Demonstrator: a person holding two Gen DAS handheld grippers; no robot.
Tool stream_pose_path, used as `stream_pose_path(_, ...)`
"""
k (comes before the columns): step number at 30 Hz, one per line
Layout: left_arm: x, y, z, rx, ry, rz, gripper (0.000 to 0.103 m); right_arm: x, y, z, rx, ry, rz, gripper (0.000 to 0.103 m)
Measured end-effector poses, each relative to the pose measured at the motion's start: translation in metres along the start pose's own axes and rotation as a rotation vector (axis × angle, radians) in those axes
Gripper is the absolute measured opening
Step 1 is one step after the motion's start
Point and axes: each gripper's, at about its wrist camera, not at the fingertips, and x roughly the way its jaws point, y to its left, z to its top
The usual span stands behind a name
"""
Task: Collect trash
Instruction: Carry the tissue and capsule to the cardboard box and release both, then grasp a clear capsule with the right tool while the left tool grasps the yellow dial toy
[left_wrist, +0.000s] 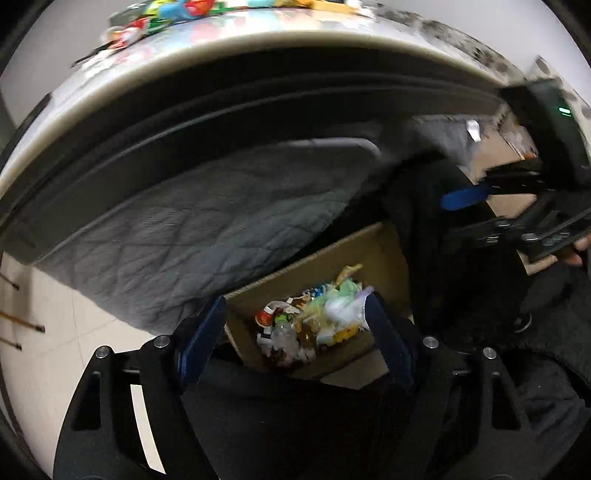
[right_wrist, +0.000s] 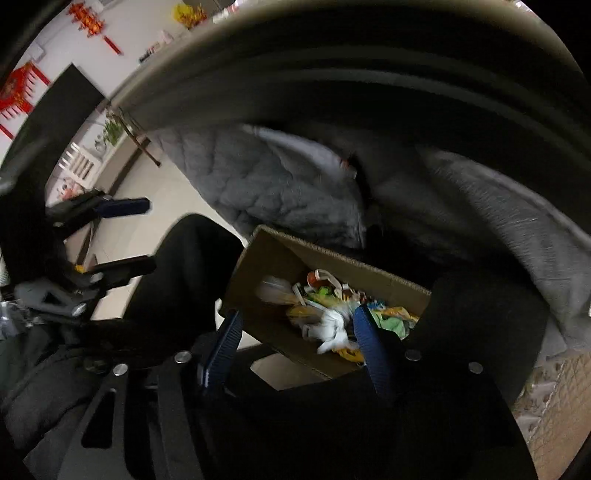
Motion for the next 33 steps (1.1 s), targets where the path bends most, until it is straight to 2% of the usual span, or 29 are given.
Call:
stream_pose_path(2, -0.014, 0.001, -0.001, -0.003, -0.032, 0.009, 0.076, -0.032, 0.001, 0.002, -0.009, -0.069, 0.014, 0.062)
stream_pose_path(5, -0.056, 0.0, 0.013, -0.012, -0.144, 0.016, 0.076, -0.104, 0.007, 0.021, -0.033, -0.249, 0.027, 0.062)
stream_pose_path(6, -0.069, 0.001, 0.019, -0.018, -0.182, 0.014, 0.076, -0.131, 0.006, 0.034, -0.047, -0.329, -0.015, 0.065)
stream_pose_path(8, -0.094, 0.003, 0.041, -0.032, -0.274, 0.029, 0.078, -0.16, -0.006, 0.061, -0.048, -0.427, -0.119, 0.075)
stream_pose_path(10, -0.11, 0.007, 0.067, -0.065, -0.352, 0.064, 0.084, -0.174, -0.035, 0.104, -0.015, -0.498, -0.258, 0.077)
stream_pose_path(12, -0.115, 0.011, 0.088, -0.099, -0.405, 0.112, 0.086, -0.168, -0.073, 0.145, 0.039, -0.516, -0.359, 0.074)
stream_pose_path(13, -0.114, 0.013, 0.102, -0.126, -0.424, 0.141, 0.086, -0.162, -0.091, 0.161, 0.072, -0.507, -0.396, 0.063)
stream_pose_path(14, -0.112, 0.015, 0.111, -0.14, -0.427, 0.147, 0.086, -0.154, -0.111, 0.179, 0.114, -0.485, -0.417, 0.058)
stream_pose_path(15, -0.11, 0.017, 0.12, -0.155, -0.427, 0.147, 0.086, -0.146, -0.131, 0.196, 0.157, -0.456, -0.41, 0.051)
stream_pose_path(19, -0.1, 0.018, 0.148, -0.173, -0.422, 0.114, 0.086, -0.117, -0.168, 0.226, 0.246, -0.396, -0.394, 0.049)
stream_pose_path(20, -0.098, 0.018, 0.153, -0.165, -0.421, 0.111, 0.086, -0.112, -0.173, 0.229, 0.257, -0.385, -0.374, 0.049)
stream_pose_path(21, -0.095, 0.013, 0.16, -0.152, -0.421, 0.107, 0.086, -0.112, -0.176, 0.23, 0.265, -0.379, -0.36, 0.038)
stream_pose_path(24, -0.07, -0.001, 0.193, -0.108, -0.409, 0.084, 0.086, -0.104, -0.181, 0.241, 0.268, -0.378, -0.323, 0.036)
stream_pose_path(27, -0.042, -0.019, 0.23, -0.11, -0.397, 0.055, 0.086, -0.115, -0.18, 0.225, 0.276, -0.421, -0.293, 0.036)
stream_pose_path(29, -0.013, -0.031, 0.266, -0.131, -0.354, 0.027, 0.086, -0.134, -0.178, 0.2, 0.295, -0.471, -0.254, 0.036)
stream_pose_path(31, 0.017, -0.043, 0.302, -0.187, -0.3, -0.003, 0.086, -0.153, -0.175, 0.171, 0.301, -0.516, -0.261, 0.037)
stream_pose_path(33, 0.037, -0.05, 0.325, -0.225, -0.274, 0.001, 0.086, -0.169, -0.177, 0.14, 0.32, -0.543, -0.26, 0.037)
